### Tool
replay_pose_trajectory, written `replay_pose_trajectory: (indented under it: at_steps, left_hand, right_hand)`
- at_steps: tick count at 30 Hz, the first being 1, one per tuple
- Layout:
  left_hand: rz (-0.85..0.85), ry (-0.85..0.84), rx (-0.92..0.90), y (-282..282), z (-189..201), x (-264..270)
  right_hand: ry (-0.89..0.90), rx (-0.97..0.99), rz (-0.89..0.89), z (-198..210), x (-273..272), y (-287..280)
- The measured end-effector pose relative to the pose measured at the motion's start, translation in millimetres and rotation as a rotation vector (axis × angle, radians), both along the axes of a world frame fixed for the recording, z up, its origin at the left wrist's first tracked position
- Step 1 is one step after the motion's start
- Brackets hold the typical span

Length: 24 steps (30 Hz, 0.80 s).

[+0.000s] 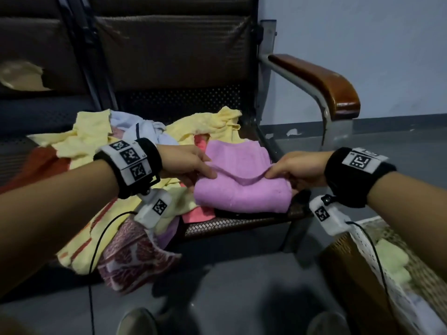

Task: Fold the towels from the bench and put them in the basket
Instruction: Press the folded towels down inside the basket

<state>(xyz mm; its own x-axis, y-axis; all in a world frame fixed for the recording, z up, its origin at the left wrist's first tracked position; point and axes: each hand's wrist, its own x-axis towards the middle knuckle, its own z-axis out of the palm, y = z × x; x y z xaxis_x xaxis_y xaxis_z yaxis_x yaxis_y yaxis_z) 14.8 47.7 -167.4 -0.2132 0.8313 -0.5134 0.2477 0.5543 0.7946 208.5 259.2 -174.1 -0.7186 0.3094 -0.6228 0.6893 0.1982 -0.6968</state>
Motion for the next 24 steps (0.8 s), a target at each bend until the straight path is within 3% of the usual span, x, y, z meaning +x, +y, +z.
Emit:
replay_pose_trajectory:
  at_steps: [6,11,19,24]
  left_hand:
    - [0.477,0.194,0.181,46.8,-30.0,-29.1]
    - [0.711,0.347,0.208,83.0,-58.0,-52.7]
    - [0.751,0.379,0.225,95.7,-70.9,-72.0]
    - [0.495,0.580,0.361,64.6,-54.0,-52.7]
  right_hand:
    - [0.258,0.302,-0.235,-24.4,-43.0,25.4]
    - [0.326,0.427,-0.344,-39.9,-77.7,42.2]
    - [0.441,0.587,-0.291,-41.1,-92.0,48.1]
    - [0.399,0.675,0.216,-32.4,-54.0,26.4]
